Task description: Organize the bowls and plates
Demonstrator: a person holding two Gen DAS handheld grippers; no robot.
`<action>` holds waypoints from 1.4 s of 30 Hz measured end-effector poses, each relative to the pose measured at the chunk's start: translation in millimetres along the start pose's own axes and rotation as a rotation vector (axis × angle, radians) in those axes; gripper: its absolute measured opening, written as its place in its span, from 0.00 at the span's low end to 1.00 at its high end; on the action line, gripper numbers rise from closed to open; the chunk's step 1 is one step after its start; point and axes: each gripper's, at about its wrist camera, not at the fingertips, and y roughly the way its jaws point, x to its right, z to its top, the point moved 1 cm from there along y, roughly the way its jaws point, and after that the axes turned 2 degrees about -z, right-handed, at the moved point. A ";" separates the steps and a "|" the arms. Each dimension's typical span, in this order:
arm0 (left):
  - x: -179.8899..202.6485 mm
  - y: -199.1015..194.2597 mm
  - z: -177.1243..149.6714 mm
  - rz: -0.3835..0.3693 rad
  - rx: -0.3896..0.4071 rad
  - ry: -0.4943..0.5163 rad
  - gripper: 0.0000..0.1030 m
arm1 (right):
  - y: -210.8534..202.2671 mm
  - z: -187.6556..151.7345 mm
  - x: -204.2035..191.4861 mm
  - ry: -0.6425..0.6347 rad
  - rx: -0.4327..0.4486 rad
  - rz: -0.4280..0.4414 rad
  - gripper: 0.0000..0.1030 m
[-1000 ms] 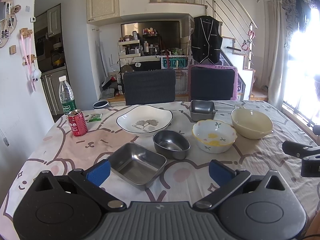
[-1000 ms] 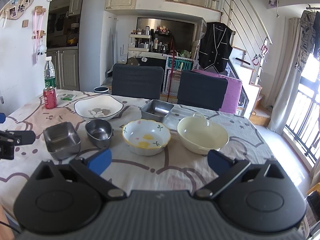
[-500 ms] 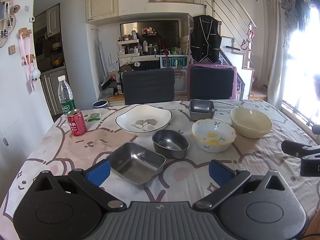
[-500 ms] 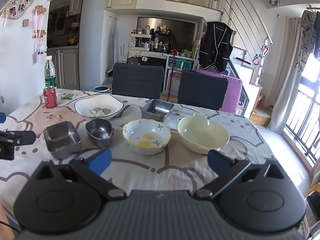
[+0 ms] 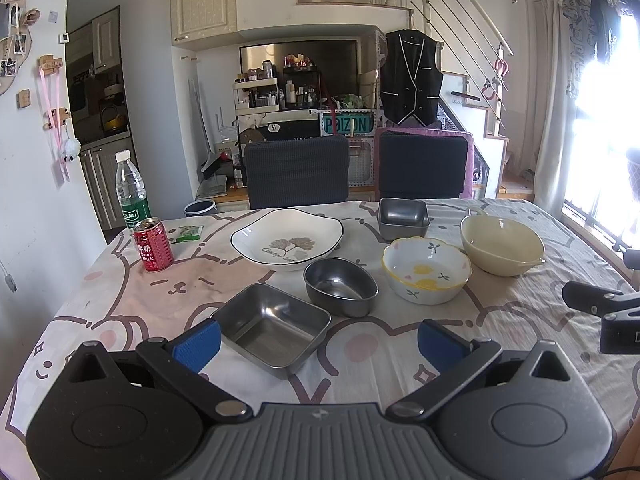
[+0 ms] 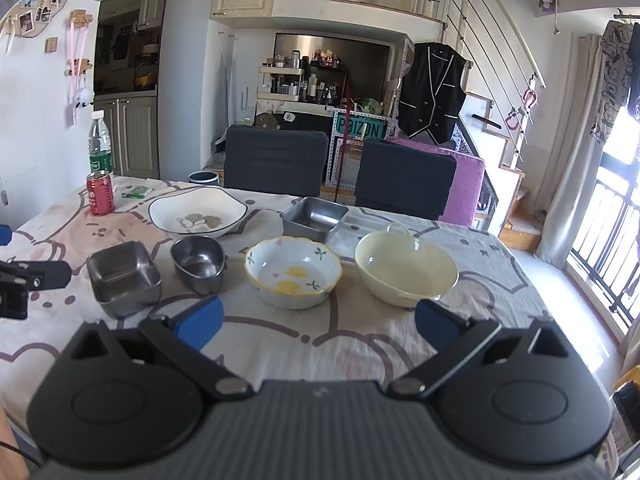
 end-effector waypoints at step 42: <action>-46.8 103.8 98.3 0.026 -0.033 -0.213 1.00 | 135.2 118.4 -2.6 -0.028 0.147 0.214 1.00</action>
